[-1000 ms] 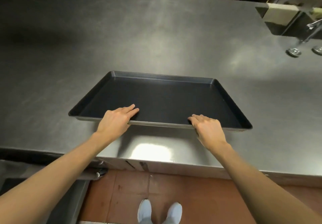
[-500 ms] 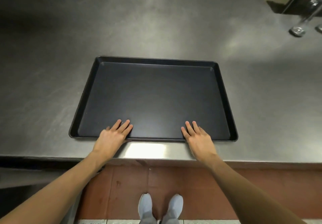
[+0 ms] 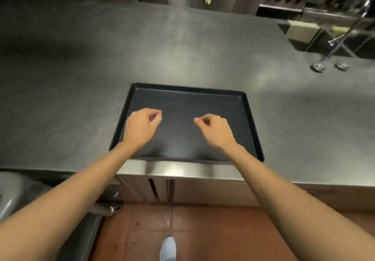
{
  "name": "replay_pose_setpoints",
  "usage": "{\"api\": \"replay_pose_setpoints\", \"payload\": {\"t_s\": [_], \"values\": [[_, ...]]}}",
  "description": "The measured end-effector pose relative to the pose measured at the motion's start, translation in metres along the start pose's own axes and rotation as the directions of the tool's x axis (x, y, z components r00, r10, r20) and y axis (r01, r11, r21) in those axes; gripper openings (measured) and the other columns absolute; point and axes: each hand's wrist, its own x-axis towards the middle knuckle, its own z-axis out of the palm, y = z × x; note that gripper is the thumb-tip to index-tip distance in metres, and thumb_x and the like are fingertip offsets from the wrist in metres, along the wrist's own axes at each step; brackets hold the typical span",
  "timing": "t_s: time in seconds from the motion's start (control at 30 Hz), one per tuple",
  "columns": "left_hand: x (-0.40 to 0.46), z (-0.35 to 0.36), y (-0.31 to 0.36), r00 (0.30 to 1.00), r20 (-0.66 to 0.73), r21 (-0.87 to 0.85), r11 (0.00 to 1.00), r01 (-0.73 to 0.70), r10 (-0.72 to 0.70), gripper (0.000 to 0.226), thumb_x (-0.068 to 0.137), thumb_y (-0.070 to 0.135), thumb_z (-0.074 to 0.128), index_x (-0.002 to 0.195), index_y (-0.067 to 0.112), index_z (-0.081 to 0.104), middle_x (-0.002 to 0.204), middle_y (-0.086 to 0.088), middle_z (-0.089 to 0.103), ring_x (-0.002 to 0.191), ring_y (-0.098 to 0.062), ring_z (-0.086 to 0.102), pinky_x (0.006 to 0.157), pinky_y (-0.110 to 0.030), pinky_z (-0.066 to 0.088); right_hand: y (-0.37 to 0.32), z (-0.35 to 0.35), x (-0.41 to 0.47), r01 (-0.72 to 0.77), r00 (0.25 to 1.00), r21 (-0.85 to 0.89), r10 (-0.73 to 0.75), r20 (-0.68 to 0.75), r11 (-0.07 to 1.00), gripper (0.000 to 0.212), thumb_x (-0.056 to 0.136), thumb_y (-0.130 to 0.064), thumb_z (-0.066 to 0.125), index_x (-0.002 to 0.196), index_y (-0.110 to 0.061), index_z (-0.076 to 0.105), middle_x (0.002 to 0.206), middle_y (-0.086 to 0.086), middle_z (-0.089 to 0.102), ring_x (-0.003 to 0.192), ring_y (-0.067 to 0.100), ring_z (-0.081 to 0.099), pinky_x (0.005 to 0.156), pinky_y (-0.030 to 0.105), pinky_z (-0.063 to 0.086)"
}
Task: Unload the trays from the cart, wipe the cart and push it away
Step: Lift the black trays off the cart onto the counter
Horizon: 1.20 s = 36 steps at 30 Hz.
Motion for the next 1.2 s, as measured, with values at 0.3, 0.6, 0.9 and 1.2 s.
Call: {"api": "replay_pose_setpoints", "payload": {"t_s": [0.3, 0.6, 0.9, 1.2], "values": [[-0.123, -0.189, 0.037, 0.919, -0.081, -0.798, 0.577, 0.173, -0.386, 0.019, 0.094, 0.024, 0.055, 0.093, 0.01, 0.068, 0.097, -0.013, 0.069, 0.089, -0.025, 0.065, 0.079, -0.044, 0.055, -0.147, -0.013, -0.123, 0.117, 0.989, 0.74, -0.142, -0.029, 0.662, 0.024, 0.097, -0.024, 0.053, 0.086, -0.011, 0.07, 0.094, 0.014, 0.074, 0.085, 0.024, 0.069, 0.081, 0.037, 0.051], [-0.376, -0.369, 0.005, 0.72, -0.378, -0.789, 0.61, 0.078, -0.582, 0.031, 0.096, 0.022, 0.05, 0.108, -0.002, 0.066, 0.105, -0.02, 0.069, 0.094, -0.028, 0.065, 0.076, -0.033, 0.053, -0.253, 0.077, -0.315, 0.069, 0.906, 0.819, -0.379, 0.188, 0.569, 0.024, 0.096, -0.023, 0.055, 0.083, -0.011, 0.071, 0.085, 0.01, 0.074, 0.082, 0.024, 0.068, 0.075, 0.034, 0.05], [-0.552, -0.496, -0.081, 0.576, -0.577, -0.693, 0.721, 0.031, -0.579, 0.032, 0.096, 0.024, 0.049, 0.111, 0.002, 0.067, 0.105, -0.016, 0.072, 0.097, -0.028, 0.07, 0.081, -0.034, 0.057, -0.372, 0.176, -0.459, 0.081, 0.818, 0.843, -0.518, 0.248, 0.531, 0.023, 0.095, -0.02, 0.055, 0.085, -0.009, 0.073, 0.088, 0.014, 0.076, 0.081, 0.024, 0.071, 0.078, 0.037, 0.054], [-0.675, -0.63, -0.221, 0.544, -0.586, -0.688, 0.723, 0.058, -0.601, 0.031, 0.096, 0.023, 0.049, 0.108, 0.001, 0.067, 0.105, -0.023, 0.07, 0.093, -0.032, 0.068, 0.084, -0.038, 0.055, -0.501, 0.315, -0.566, 0.08, 0.81, 0.816, -0.515, 0.282, 0.572, 0.021, 0.092, -0.021, 0.057, 0.088, -0.009, 0.073, 0.088, 0.011, 0.077, 0.084, 0.023, 0.072, 0.08, 0.035, 0.056]]}}
